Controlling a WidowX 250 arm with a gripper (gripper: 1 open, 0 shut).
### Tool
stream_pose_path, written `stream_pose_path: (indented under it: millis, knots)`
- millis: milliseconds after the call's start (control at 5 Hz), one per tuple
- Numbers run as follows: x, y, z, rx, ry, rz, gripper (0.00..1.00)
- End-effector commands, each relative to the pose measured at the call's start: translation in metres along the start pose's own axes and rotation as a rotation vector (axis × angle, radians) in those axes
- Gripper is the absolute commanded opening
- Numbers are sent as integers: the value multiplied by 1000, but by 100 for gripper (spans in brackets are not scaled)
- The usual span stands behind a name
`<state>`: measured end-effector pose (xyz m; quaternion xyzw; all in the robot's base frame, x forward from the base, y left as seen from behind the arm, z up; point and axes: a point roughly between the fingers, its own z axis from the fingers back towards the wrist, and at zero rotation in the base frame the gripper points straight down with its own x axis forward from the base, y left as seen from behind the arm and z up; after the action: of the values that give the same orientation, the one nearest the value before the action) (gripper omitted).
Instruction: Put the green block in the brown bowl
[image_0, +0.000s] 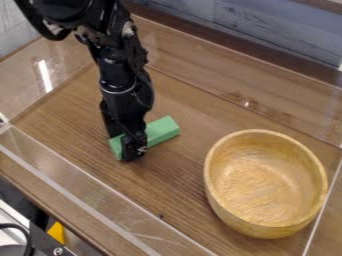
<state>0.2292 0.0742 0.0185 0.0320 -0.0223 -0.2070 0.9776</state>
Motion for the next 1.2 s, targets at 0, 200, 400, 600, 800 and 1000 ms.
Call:
stream_pose_path:
  millis: [0,200,400,600,800,1000]
  knots:
    - [6,7,5,17,-20,2,100]
    - [7,7,6,17,-21,-4,100]
    - [8,7,6,17,-22,-9,100]
    - [9,7,6,16,-23,-15,100]
    - [10,4,12,8,-22,-8,0]
    - [11,1,23,-2,-21,16,0]
